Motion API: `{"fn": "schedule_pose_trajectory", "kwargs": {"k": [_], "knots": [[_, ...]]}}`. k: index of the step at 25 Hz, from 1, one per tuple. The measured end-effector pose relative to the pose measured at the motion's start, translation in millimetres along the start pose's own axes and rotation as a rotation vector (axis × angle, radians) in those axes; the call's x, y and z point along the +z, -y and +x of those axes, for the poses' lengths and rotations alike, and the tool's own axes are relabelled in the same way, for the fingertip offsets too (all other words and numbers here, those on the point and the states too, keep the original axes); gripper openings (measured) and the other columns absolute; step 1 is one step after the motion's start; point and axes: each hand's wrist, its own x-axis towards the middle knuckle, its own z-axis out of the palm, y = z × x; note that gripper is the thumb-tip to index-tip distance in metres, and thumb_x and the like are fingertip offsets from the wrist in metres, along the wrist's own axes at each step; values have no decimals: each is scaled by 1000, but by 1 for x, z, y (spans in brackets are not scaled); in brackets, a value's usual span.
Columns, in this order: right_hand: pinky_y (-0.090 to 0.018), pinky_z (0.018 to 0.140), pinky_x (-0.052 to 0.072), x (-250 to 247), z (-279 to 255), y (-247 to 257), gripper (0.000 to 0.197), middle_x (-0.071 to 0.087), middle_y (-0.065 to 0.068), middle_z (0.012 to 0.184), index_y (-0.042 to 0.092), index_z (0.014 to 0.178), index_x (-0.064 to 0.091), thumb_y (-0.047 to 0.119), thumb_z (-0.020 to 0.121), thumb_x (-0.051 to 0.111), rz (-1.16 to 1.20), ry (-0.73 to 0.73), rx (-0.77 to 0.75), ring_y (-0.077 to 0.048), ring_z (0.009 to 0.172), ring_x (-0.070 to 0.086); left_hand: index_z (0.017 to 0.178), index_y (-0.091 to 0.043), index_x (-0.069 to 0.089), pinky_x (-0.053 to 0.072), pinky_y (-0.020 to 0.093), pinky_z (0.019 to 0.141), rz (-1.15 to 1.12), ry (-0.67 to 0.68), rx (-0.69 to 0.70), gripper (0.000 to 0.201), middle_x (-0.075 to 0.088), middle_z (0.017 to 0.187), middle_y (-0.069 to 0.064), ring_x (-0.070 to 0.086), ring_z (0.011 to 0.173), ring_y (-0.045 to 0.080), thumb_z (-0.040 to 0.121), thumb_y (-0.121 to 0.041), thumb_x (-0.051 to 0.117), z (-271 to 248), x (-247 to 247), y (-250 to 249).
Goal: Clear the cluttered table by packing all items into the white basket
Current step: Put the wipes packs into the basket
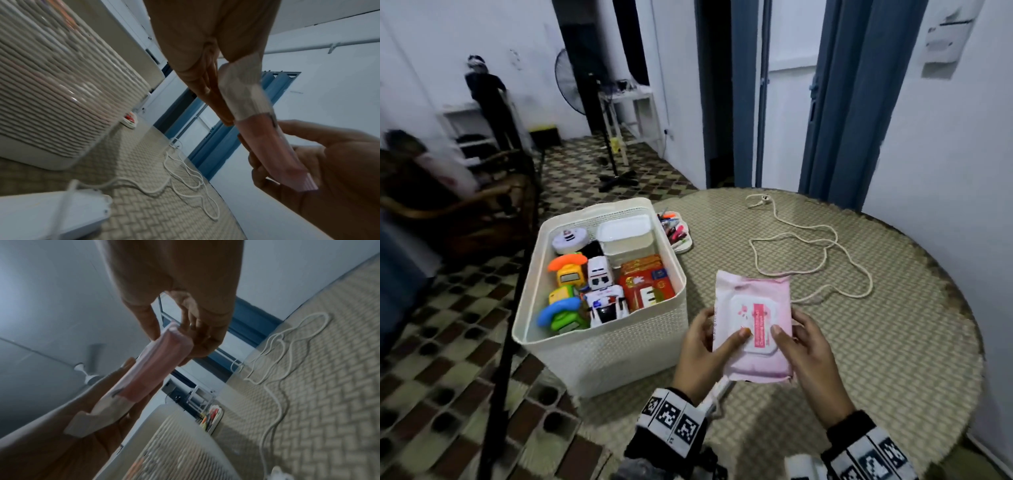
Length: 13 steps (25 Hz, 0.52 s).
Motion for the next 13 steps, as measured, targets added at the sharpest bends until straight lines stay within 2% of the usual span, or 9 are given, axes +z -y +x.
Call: {"fn": "schedule_pose_trajectory", "kwargs": {"k": [2, 4, 8, 11, 13], "knots": [[-25, 70, 57, 32, -18, -2, 27, 74, -3, 96, 17, 110, 57, 2, 87, 60, 3, 75, 12, -15, 86, 70, 115, -9, 55, 58, 37, 76, 26, -43, 5, 45, 73, 102, 11, 70, 94, 27, 75, -13, 74, -24, -34, -11], [-24, 67, 56, 63, -30, 0, 28, 74, -3, 97, 18, 110, 56, 3, 86, 61, 12, 151, 29, -15, 87, 71, 113, -12, 56, 58, 35, 74, 56, -90, 23, 42, 73, 102, 9, 70, 93, 25, 75, -15, 73, -42, -65, -23], [-23, 70, 55, 119, -33, 6, 30, 71, -7, 106, 16, 112, 54, 4, 86, 63, -28, 260, 16, -18, 94, 69, 112, -11, 56, 56, 23, 69, 128, -208, 99, 38, 72, 101, 3, 71, 89, 14, 78, -7, 72, -59, -114, -48], [-25, 73, 55, 169, -27, 10, 35, 68, -12, 110, 11, 118, 50, 4, 86, 63, -70, 352, -6, -18, 92, 68, 113, -8, 54, 58, 28, 73, 111, -282, 123, 40, 74, 97, 3, 71, 89, 16, 78, -5, 72, -59, -155, -69], [-25, 76, 55, 206, -18, 13, 40, 67, -11, 113, 13, 122, 49, 6, 85, 64, -85, 412, -13, -15, 93, 68, 113, -8, 55, 58, 28, 74, 111, -308, 146, 38, 74, 95, 3, 71, 88, 17, 79, -2, 70, -54, -187, -84]]}}
